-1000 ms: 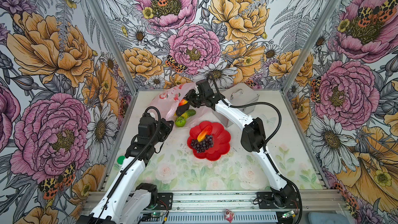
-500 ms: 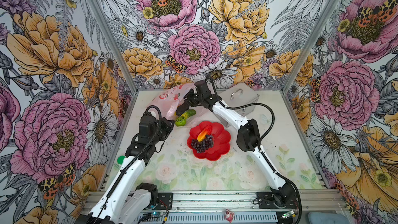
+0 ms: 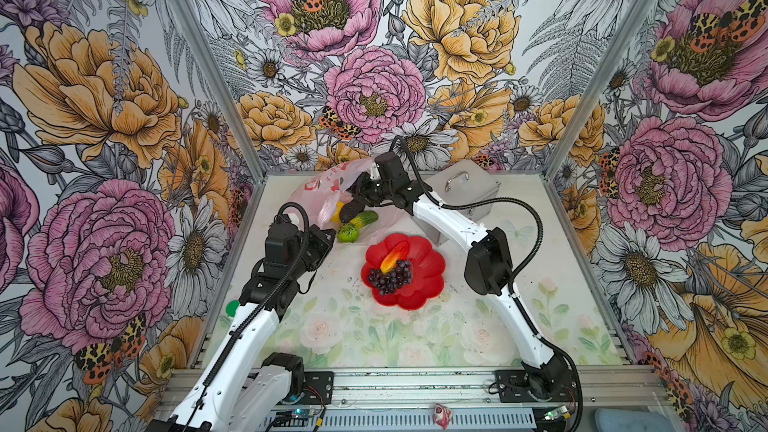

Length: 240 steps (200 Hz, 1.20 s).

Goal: Place the fruits into the plastic bag
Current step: Place the fruit in the plastic bag.

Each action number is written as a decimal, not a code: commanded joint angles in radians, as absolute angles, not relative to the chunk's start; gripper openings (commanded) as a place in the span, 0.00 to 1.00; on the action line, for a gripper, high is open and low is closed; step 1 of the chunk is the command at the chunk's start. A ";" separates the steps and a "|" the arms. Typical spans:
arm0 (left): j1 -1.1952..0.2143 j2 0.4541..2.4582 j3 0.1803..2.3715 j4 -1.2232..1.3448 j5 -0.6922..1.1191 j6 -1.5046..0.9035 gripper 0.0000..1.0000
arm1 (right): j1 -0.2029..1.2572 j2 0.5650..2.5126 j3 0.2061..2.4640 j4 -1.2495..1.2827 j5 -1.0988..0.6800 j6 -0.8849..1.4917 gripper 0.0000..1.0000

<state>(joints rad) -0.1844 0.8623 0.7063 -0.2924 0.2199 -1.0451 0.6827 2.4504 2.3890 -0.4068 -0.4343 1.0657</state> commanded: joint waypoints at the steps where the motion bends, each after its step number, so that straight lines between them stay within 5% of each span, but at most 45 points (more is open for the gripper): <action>1: -0.171 0.841 0.716 -0.296 0.199 -1.039 0.00 | 0.694 2.324 2.310 -0.393 -0.447 0.939 0.60; 75: -0.152 0.818 0.709 -0.282 0.207 -1.048 0.00 | 0.712 1.968 1.850 -0.441 -0.309 0.608 0.65; 92: -0.146 0.813 0.708 -0.286 0.214 -1.046 0.00 | 0.724 1.868 1.742 -0.443 -0.205 0.517 0.99; 128: -0.130 0.805 0.689 -0.287 0.228 -1.049 0.00 | 0.746 1.660 1.501 -0.410 0.055 0.429 1.00; 158: -0.117 0.810 0.680 -0.281 0.249 -1.051 0.00 | 0.674 1.580 1.369 -0.406 -0.149 0.530 1.00; 240: -0.099 0.858 0.636 -0.205 0.299 -1.060 0.00 | 0.642 1.496 1.169 -0.510 -0.342 0.702 0.97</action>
